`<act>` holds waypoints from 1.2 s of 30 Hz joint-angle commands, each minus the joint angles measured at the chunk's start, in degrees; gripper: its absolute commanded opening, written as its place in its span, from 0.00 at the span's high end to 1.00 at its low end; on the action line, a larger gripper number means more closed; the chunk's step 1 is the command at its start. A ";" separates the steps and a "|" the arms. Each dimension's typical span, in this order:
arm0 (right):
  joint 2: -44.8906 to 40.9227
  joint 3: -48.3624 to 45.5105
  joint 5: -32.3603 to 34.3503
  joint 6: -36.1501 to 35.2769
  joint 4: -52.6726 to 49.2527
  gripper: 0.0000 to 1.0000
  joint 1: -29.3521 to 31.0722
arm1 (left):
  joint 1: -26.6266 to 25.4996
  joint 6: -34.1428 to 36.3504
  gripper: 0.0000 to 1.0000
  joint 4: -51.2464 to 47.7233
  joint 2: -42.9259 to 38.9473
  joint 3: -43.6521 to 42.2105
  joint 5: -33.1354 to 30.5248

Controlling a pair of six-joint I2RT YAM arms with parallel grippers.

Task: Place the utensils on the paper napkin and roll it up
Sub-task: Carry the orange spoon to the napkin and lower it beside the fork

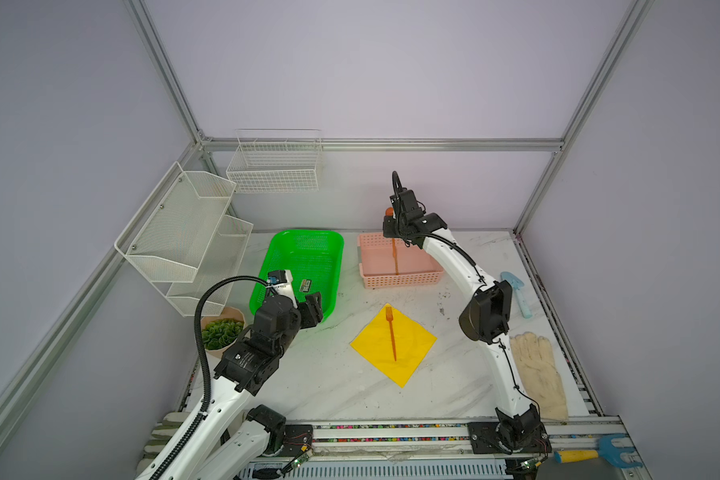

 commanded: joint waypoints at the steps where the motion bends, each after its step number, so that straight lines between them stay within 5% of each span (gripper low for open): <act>1: -9.11 -11.45 3.26 0.51 1.09 0.97 2.59 | 0.40 1.10 0.31 1.56 0.00 -0.21 -0.06; 7: -30.06 -43.82 3.25 6.33 9.77 0.96 7.57 | 0.40 0.31 0.30 3.13 0.95 -1.45 1.04; 13: -39.30 -62.52 3.20 12.18 13.25 0.96 11.60 | 0.32 -0.85 0.31 4.85 2.75 -2.15 2.65; 20: -37.82 -72.97 0.31 15.16 19.38 0.96 12.26 | 0.32 -2.22 0.31 4.98 3.86 -2.48 3.78; 36: -28.77 -79.65 -1.92 17.91 27.48 0.97 13.75 | 0.36 -2.09 0.31 4.46 1.84 -3.90 2.91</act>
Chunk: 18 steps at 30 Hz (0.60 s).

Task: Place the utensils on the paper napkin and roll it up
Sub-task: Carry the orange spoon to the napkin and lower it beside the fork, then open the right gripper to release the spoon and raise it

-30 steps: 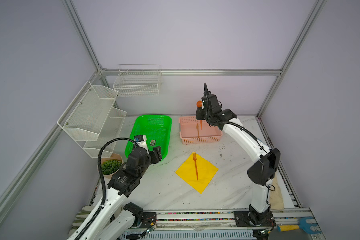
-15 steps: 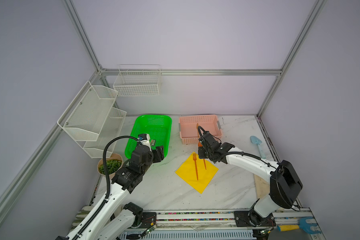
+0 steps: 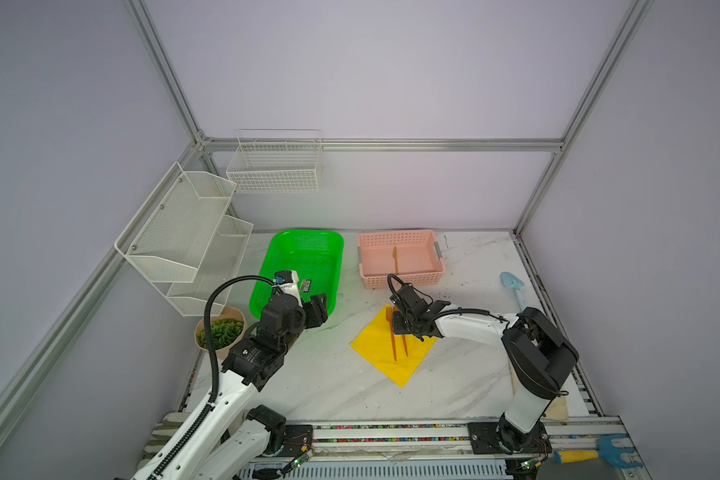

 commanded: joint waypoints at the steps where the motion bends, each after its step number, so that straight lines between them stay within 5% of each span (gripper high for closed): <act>1: 0.52 -0.81 -0.17 1.68 2.79 0.97 0.39 | 0.34 -0.31 0.31 1.63 -0.52 -2.28 -0.18; 18: 1.31 -0.87 -0.14 1.94 3.12 0.97 0.57 | 0.32 -0.23 0.31 1.66 -1.05 -2.51 -0.32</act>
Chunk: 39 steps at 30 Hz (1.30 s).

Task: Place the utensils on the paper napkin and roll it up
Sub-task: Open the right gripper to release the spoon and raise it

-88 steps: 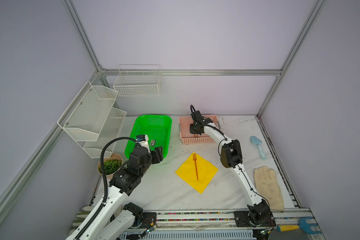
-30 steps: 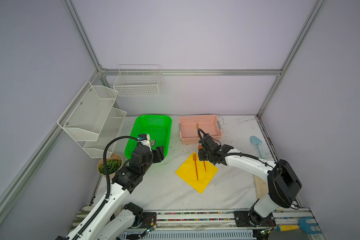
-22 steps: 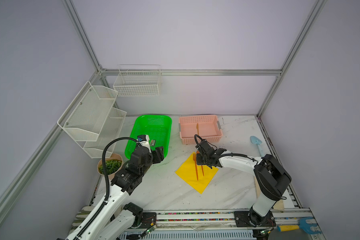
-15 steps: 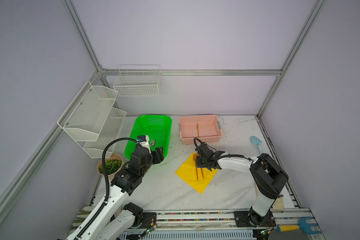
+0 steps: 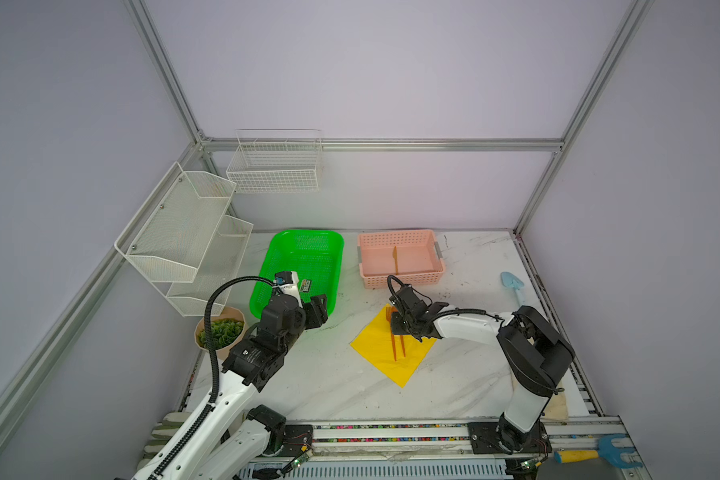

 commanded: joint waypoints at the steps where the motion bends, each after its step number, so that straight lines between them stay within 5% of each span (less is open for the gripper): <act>1: 0.50 -0.49 0.30 1.19 0.76 0.97 0.54 | 0.35 -0.23 0.31 1.49 -0.83 -1.91 -0.24; 16: 1.73 0.05 0.56 1.92 0.61 0.97 1.59 | 0.36 -0.16 0.31 1.22 -1.33 -2.09 -0.46; 39: -4.16 5.10 2.67 0.93 -5.58 0.75 2.83 | 0.37 0.15 0.30 1.04 -1.27 -1.34 -0.71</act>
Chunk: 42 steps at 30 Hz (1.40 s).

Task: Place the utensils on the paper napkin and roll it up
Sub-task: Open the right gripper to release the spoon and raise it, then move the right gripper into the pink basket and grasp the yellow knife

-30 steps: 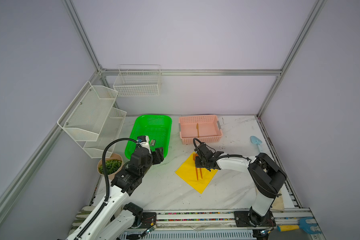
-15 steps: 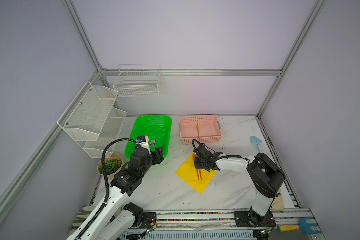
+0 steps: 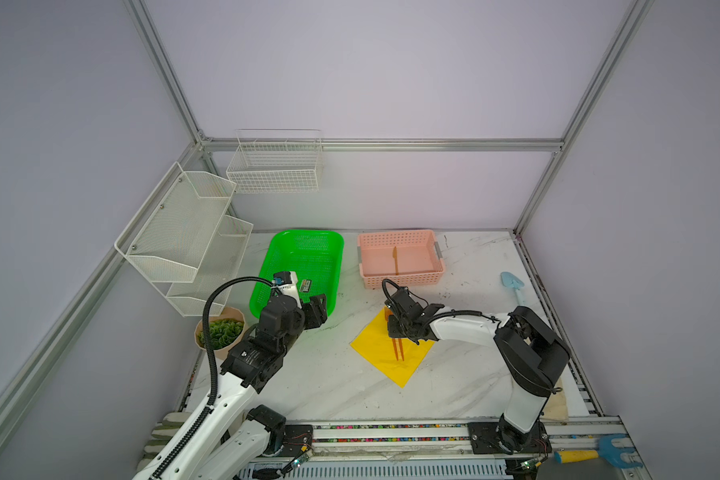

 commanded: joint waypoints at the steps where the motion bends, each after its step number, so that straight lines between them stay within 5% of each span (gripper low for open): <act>1: -5.28 4.79 1.80 -0.63 -4.00 0.73 0.54 | 0.34 0.19 0.30 1.11 -0.63 -1.31 -0.54; 9: -3.20 25.30 4.48 -9.36 -9.72 0.65 -5.25 | 0.34 0.65 0.30 0.98 -0.64 0.05 0.06; 17: 18.61 52.79 -0.29 -17.78 -15.38 0.65 -16.68 | 0.32 -0.18 0.30 0.05 -2.21 -0.40 2.22; 24: 39.86 77.88 -1.77 -20.40 -28.47 0.68 -19.29 | 0.11 -1.04 0.30 -0.63 -4.07 -1.46 2.66; 42: 48.04 81.18 -1.27 -20.77 -31.48 0.72 -19.71 | 0.06 -0.52 0.31 -1.73 -4.58 -1.96 0.58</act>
